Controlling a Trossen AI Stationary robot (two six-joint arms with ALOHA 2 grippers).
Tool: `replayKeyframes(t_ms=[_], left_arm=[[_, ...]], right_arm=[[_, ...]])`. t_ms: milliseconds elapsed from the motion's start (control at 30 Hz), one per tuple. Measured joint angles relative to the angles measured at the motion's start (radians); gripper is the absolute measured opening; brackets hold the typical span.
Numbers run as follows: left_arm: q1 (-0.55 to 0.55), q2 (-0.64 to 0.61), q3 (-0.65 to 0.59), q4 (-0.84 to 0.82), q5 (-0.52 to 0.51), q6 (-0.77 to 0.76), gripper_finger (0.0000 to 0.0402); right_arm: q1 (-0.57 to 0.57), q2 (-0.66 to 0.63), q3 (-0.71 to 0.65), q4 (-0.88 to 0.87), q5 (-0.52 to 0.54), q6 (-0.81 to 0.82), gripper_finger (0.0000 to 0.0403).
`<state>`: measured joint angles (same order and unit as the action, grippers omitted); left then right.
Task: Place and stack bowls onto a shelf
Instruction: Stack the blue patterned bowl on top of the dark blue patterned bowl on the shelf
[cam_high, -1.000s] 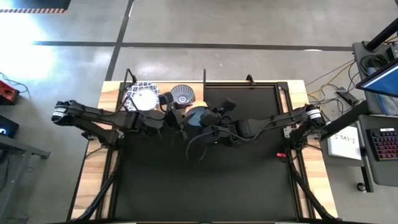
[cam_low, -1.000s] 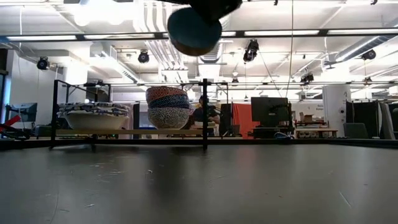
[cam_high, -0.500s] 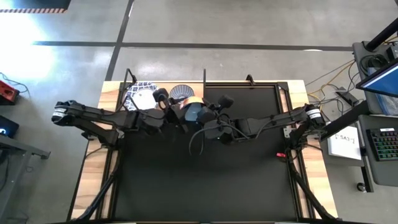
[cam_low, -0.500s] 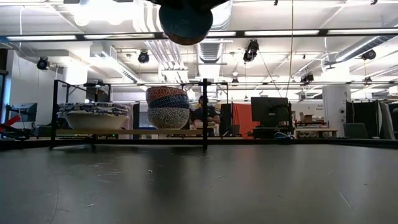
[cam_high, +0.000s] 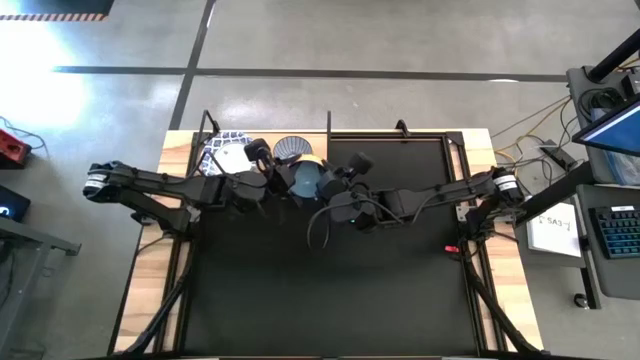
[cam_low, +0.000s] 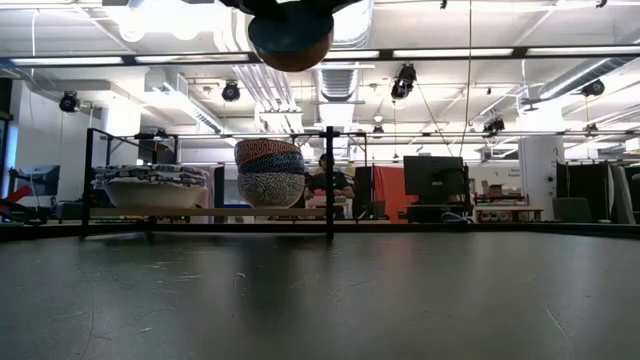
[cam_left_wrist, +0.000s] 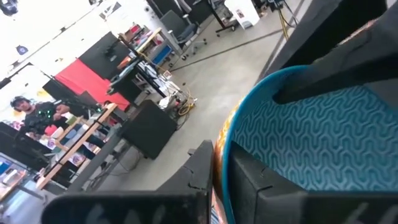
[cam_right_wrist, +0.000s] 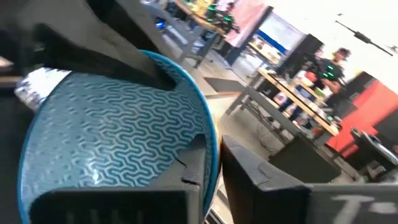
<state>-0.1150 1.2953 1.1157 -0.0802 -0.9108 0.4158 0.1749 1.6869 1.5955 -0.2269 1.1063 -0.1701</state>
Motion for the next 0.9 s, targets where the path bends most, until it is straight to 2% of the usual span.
replayKeyframes(t_ms=[233, 400, 600, 700, 900], left_arm=[[0.000, 0.000, -0.002, -0.042, 0.021, -0.021, 0.0009], [0.000, 0.000, -0.002, -0.094, 0.027, -0.072, 0.0009], [0.033, 0.000, -0.002, -0.146, 0.040, -0.113, 0.0009], [0.075, -0.002, -0.002, -0.178, 0.082, -0.142, 0.0009], [0.246, -0.011, -0.002, -0.224, 0.299, -0.218, 0.0009]], right_arm=[[0.002, -0.001, 0.000, 0.000, -0.076, -0.032, 0.0112], [0.003, -0.015, 0.000, 0.000, -0.077, -0.025, 0.0161], [0.005, -0.059, 0.000, -0.025, -0.079, -0.001, 0.0184], [0.001, -0.104, 0.000, -0.105, -0.181, 0.077, 0.0183], [-0.055, -0.173, 0.000, -0.285, -0.519, 0.225, 0.0183]])
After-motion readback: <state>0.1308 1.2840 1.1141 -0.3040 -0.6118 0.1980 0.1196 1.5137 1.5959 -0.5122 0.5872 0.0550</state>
